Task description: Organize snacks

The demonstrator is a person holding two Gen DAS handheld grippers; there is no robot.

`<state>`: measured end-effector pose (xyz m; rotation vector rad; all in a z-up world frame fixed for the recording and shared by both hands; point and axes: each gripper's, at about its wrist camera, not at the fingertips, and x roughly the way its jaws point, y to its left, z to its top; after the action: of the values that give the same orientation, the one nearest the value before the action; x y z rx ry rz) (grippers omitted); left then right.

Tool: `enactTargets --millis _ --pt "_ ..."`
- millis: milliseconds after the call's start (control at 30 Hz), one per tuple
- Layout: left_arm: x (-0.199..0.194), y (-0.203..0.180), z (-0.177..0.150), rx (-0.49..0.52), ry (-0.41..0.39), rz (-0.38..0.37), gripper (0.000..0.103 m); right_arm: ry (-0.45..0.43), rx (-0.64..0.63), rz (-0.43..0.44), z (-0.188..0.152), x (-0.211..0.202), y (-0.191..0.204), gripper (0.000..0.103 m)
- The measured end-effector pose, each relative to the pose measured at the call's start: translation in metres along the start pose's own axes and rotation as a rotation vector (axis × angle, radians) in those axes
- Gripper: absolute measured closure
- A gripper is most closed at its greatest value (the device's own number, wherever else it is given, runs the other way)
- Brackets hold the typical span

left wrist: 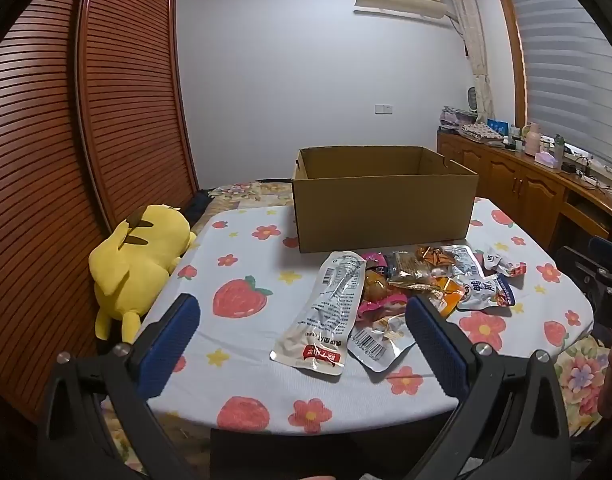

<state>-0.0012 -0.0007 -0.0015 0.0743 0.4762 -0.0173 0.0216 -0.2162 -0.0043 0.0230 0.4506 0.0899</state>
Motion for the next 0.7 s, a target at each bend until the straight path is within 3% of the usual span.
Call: enactTargets --millis 700 --pt "-0.0013 0.0011 0.0013 -0.001 -0.001 0.002 0.0 -0.007 0.009 -0.003 0.002 -0.0029 -0.0064 0.0"
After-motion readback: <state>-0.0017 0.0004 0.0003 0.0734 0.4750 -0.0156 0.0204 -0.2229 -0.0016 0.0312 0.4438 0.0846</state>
